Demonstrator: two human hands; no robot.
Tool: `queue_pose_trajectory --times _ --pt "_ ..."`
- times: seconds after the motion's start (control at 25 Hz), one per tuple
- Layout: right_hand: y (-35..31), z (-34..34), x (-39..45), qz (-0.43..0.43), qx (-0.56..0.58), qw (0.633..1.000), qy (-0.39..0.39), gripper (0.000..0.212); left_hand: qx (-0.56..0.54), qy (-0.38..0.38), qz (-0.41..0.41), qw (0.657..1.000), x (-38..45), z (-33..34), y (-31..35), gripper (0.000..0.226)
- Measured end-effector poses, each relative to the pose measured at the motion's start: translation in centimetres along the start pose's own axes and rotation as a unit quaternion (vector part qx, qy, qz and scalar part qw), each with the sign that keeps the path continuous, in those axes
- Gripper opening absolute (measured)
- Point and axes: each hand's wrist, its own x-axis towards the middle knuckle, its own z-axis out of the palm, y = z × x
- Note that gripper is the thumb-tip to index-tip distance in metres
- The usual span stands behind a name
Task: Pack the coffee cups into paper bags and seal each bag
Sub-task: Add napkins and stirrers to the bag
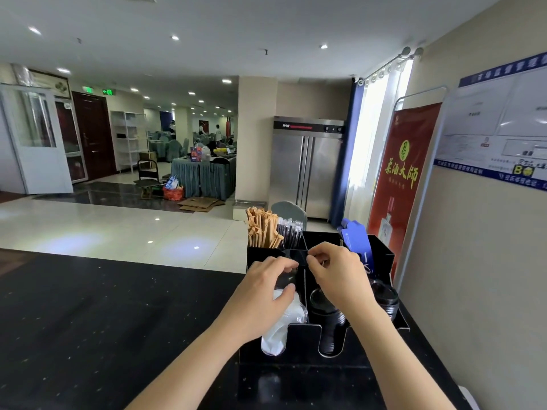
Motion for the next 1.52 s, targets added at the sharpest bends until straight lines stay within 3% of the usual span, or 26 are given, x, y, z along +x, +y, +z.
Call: queue_pose_trajectory --times 0.32,0.52,0.72,0.92,1.12,1.4,1.52 --pt "0.1 3.1 7.0 -0.014 -0.049 0.998 -0.020 0.024 -0.012 0.012 -0.013 1.000 3.6 1.4 -1.9 0.038" --pt "0.1 5.1 10.0 -0.071 -0.159 0.984 -0.036 0.043 -0.009 0.015 -0.023 1.000 4.3 1.7 -3.1 0.037" --pt "0.4 6.4 11.5 -0.090 -0.259 0.960 -0.064 0.042 -0.012 0.015 -0.028 0.999 4.1 1.5 -4.1 0.037" --pt "0.2 7.0 11.6 -0.099 -0.181 0.978 -0.043 0.025 -0.013 0.020 -0.034 0.999 3.9 1.0 -4.6 0.037" --pt "-0.3 7.6 11.5 -0.076 -0.140 0.986 -0.054 0.037 -0.019 0.023 -0.034 0.999 3.8 0.7 -4.7 0.037" --pt "0.3 7.0 11.8 -0.018 -0.041 0.998 -0.050 0.014 -0.030 0.029 -0.039 0.998 4.0 0.6 -4.7 0.036" --pt "0.7 5.9 11.9 0.001 -0.019 0.999 -0.041 0.020 -0.037 0.027 -0.041 0.998 4.2 0.7 -4.4 0.036"
